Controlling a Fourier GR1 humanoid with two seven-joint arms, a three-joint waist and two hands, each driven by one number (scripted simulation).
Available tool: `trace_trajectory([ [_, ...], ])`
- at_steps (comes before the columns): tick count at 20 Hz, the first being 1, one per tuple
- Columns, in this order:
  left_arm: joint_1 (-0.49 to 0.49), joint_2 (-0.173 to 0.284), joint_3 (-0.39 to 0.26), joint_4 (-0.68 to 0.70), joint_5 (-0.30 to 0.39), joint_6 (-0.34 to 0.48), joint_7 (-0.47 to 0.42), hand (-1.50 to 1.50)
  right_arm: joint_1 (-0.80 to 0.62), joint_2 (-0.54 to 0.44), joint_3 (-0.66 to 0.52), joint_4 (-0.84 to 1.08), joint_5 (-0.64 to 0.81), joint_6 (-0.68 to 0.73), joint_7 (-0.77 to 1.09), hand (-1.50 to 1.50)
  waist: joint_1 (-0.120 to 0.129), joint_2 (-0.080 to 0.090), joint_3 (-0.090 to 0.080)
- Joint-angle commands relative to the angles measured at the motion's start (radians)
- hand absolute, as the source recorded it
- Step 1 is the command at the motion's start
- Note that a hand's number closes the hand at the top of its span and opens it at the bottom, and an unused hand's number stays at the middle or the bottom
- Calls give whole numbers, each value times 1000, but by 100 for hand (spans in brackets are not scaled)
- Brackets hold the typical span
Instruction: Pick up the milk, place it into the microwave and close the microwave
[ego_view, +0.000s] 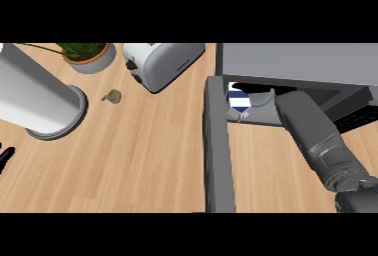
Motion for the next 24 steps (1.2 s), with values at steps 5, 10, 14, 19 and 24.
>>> trace_trajectory([
  [5, 16, -63, -109, -70, -36, 2, 39, -150, 73, 27, -74, 6, -84, 172, -83, -150, -34, -22, -3],
  [10, -2, -64, -196, -45, -87, 36, 39, 150, 108, 36, -100, -2, -129, 358, -99, -150, -66, -34, -5],
  [14, 34, -65, -285, -73, -99, 69, 57, 150, 206, 75, -109, -21, -155, 434, -180, -150, -75, -42, -5],
  [19, -18, -46, -271, -40, -69, 92, 113, 150, 334, 76, -86, -87, -169, 507, -206, -150, -101, -51, -7],
  [24, -61, -65, -448, -41, -176, 177, 151, 150, 448, 76, -22, -203, -148, 545, -202, -150, -121, -58, -8],
])
